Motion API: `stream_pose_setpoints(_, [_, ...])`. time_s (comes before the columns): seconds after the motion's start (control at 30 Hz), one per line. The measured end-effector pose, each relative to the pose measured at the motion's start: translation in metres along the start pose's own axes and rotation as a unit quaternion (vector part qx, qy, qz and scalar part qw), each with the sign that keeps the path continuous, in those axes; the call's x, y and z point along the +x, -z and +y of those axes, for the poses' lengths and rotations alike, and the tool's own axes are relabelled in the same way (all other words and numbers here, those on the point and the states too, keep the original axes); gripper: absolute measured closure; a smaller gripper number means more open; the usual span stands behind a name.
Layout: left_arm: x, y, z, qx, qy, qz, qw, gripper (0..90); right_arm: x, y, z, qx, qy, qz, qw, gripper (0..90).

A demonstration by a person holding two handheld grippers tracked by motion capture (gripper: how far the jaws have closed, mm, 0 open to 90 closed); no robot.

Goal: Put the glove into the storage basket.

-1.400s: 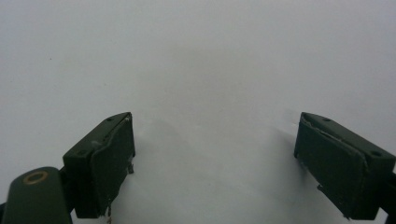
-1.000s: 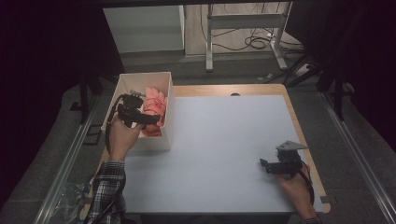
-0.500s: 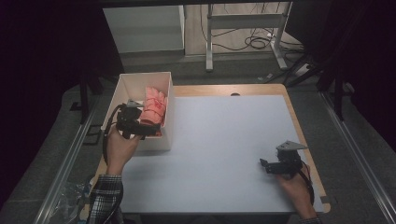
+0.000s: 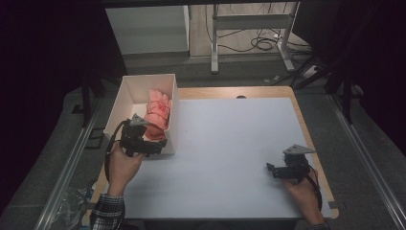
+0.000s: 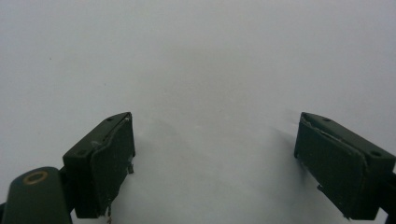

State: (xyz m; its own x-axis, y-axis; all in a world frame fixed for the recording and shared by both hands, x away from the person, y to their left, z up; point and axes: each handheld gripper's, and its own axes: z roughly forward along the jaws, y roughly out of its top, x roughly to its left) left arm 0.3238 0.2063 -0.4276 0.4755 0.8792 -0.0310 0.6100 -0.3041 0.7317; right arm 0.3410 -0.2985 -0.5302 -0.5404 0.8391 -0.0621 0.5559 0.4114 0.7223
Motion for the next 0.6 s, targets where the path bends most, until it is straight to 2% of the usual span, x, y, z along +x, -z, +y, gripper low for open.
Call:
stream_pose_setpoints(0.3, [-0.021,-0.002,-0.009,-0.007,-0.019,-0.024,0.9995,2.2,0.000,0.000,0.000,0.000,0.001,0.000,1.0000,12.5])
stream_pose_setpoints(0.5, [-0.042,-0.002,-0.013,-0.011,-0.040,-0.042,0.9983,2.1,0.000,0.000,0.000,0.000,0.000,0.000,1.0000,12.5])
stream_pose_setpoints(0.6, [-0.048,-0.003,-0.014,-0.013,-0.045,-0.047,0.9978,2.1,0.000,0.000,0.000,0.000,0.001,0.000,1.0000,12.5])
